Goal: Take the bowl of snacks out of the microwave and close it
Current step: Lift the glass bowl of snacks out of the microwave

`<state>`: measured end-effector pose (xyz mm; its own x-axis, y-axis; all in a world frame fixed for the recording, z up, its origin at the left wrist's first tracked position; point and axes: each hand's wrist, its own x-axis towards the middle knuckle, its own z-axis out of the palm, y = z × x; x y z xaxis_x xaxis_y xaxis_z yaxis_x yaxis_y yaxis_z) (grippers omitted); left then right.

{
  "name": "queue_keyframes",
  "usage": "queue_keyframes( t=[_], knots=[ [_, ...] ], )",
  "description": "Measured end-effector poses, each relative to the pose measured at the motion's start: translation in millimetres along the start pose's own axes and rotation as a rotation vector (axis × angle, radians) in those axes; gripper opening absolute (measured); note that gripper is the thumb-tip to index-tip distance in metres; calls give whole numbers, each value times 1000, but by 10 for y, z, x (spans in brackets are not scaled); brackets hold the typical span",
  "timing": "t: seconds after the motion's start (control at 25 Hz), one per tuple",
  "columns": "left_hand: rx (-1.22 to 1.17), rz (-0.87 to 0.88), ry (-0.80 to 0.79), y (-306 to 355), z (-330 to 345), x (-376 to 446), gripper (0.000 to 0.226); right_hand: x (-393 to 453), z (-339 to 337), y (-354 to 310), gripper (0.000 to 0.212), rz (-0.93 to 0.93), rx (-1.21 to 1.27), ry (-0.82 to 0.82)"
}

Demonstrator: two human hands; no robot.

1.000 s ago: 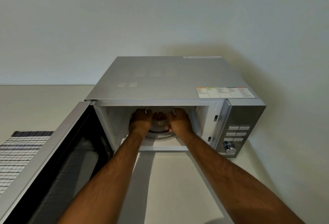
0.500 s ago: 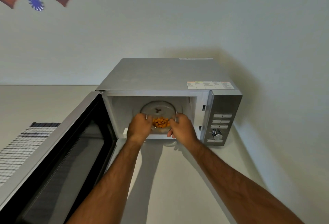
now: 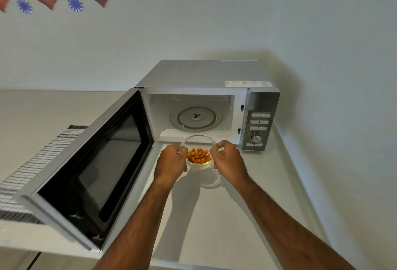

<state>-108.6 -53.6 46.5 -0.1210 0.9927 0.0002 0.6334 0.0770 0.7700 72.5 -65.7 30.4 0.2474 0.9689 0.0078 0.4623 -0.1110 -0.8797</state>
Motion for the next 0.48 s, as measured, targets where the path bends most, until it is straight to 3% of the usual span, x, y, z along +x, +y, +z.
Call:
queue_keyframes(
  t=[0.16,0.48],
  knots=[
    [-6,-14,3,-143,-108,-449,38,-417,32,77,24,-36,-27,-17],
    [10,-8,12,-401,-453,-1128,40,-1125,140,41,14,-117,-57,-99]
  ],
)
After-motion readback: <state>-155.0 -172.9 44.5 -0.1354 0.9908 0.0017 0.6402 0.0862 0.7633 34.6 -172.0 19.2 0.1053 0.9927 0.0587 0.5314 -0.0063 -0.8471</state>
